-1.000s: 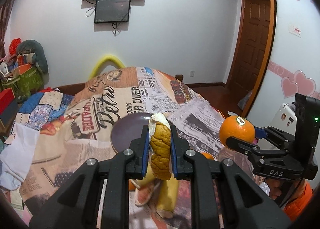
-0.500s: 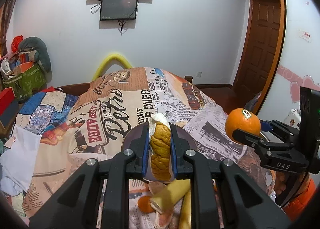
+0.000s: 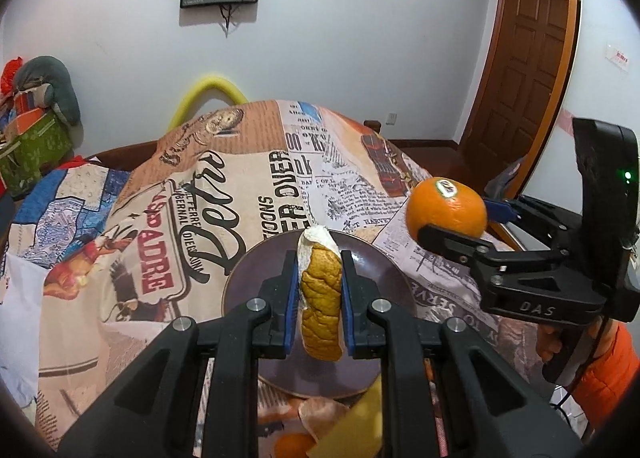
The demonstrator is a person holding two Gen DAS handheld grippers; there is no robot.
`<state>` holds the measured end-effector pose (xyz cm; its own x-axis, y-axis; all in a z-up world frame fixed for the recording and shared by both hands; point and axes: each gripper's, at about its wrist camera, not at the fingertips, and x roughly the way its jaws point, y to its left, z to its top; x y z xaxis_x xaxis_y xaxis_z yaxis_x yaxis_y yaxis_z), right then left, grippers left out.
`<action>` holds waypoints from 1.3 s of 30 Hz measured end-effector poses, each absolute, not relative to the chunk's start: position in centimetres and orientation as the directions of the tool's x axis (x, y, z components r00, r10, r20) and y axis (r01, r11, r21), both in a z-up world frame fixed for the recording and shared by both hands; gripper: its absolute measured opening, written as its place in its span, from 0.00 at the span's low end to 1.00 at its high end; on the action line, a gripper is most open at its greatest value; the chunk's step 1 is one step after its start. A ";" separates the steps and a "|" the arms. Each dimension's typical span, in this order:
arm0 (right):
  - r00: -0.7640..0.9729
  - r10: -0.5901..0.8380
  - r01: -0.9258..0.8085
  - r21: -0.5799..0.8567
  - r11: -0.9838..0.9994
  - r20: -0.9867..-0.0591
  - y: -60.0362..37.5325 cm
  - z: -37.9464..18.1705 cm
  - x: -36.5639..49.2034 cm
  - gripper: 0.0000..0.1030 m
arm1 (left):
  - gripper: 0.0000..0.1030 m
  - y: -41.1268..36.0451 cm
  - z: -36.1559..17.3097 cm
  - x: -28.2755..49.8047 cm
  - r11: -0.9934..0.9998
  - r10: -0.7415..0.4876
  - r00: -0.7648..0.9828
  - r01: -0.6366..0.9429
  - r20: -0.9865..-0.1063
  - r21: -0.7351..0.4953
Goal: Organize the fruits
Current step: 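Lift the orange toward the purple plate with the right tool while the left tool carries the pomelo wedge, then lower the orange onto the plate and open the right tool while the left tool releases the pomelo wedge there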
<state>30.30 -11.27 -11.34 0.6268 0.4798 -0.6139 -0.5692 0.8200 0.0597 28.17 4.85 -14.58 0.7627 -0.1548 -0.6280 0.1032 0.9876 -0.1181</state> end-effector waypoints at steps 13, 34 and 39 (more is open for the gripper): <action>0.489 0.497 -0.637 0.096 0.765 -0.717 -8.9 -14.0 34.0 0.64 | 0.17 5.8 -17.1 32.6 0.988 -0.152 0.703 0.098 -0.694 -0.117; 0.368 0.439 -0.666 0.097 0.740 -0.820 -7.0 -17.9 37.0 0.65 | 0.37 9.6 -21.6 35.7 0.992 -0.084 0.628 -0.017 -0.773 -0.122; 0.359 0.430 -0.671 0.091 0.736 -0.828 -6.8 -17.9 37.0 0.66 | 0.50 9.2 -22.6 35.9 0.994 -0.074 0.597 -0.020 -0.799 -0.107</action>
